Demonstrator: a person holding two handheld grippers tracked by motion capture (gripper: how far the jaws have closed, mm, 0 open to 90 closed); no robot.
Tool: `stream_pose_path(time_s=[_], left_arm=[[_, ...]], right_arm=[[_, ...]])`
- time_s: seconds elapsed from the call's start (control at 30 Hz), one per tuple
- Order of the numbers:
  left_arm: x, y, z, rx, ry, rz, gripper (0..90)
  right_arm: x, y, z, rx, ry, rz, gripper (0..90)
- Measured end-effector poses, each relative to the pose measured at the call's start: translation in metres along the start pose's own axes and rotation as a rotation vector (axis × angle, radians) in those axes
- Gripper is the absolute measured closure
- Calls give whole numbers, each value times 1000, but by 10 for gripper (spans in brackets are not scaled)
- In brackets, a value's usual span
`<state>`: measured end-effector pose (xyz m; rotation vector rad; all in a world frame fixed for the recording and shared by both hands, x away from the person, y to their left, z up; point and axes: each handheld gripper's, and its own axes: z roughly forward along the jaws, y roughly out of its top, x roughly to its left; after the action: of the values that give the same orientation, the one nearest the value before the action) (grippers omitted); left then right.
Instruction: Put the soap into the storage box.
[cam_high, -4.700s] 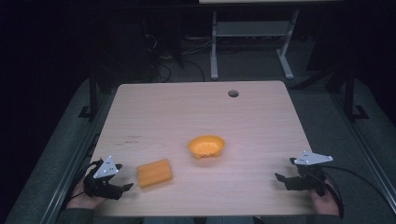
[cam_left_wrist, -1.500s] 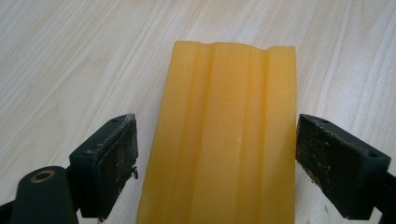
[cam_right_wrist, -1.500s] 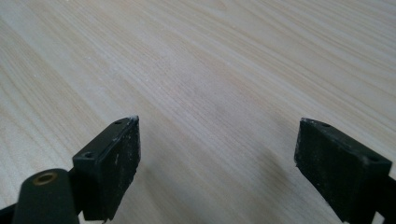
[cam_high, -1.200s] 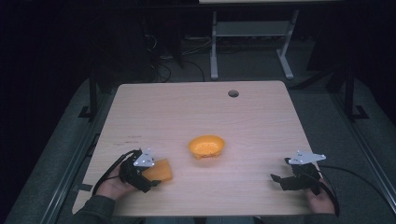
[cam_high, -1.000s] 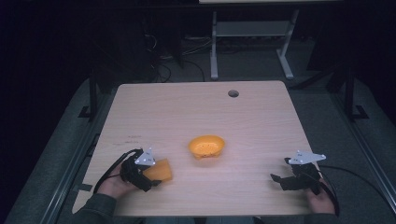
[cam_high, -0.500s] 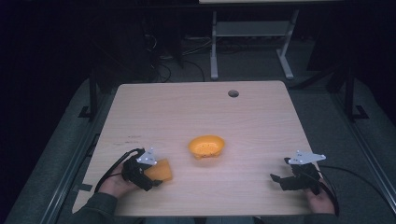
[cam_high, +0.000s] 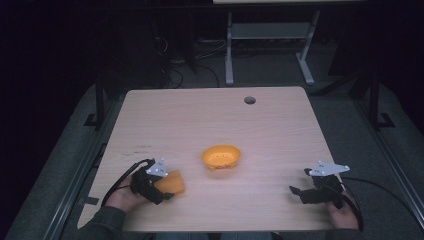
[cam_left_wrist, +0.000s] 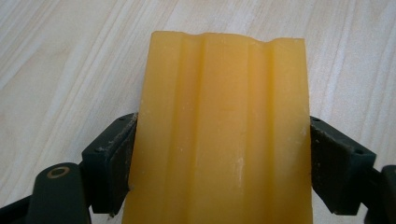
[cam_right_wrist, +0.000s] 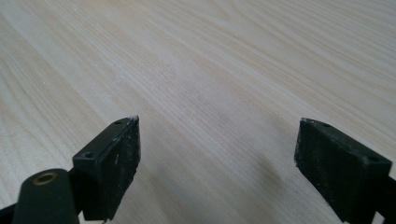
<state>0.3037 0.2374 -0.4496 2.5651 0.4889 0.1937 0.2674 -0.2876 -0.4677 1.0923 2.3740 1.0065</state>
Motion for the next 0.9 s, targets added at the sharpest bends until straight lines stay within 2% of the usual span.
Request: stream_pose_path(time_s=[0.4,0.9], left_arm=[[-3,1,-1,-8,-2,8,202],[-6,6,-13,-58,-1,11,206]], right_arm=[[0,1,-1,-6,0,-7,139],[0,2,-2,-15,-6,0,139]])
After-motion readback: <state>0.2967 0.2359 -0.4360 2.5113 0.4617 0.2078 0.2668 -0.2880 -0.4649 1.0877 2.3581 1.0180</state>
